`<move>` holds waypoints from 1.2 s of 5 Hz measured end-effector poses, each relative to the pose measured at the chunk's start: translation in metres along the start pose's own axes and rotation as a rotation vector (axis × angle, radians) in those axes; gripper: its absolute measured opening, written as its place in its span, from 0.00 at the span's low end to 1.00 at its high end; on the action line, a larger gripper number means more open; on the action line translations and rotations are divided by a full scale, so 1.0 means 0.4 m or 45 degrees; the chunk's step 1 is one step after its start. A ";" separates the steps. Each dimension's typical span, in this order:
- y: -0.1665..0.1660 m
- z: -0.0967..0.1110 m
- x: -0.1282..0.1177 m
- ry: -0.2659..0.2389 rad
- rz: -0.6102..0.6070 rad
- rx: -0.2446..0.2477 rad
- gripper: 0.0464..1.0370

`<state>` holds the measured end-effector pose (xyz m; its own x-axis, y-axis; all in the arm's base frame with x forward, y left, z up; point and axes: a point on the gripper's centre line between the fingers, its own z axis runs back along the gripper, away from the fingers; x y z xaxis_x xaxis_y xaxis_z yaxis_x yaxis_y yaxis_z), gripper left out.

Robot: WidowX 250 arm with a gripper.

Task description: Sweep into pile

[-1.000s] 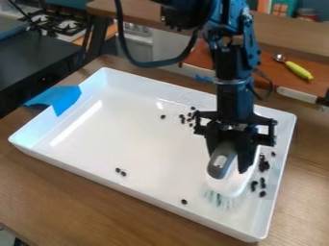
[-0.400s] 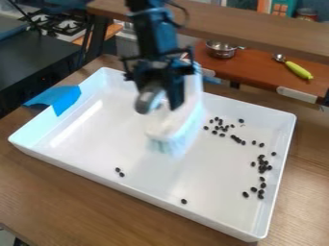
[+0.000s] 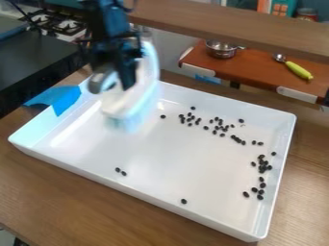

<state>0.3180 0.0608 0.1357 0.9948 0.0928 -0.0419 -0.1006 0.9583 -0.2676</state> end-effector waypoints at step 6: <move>0.071 -0.127 0.133 0.106 0.129 0.181 0.44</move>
<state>0.3675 0.0790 0.0769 0.9745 0.1734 -0.1426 -0.1909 0.9743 -0.1196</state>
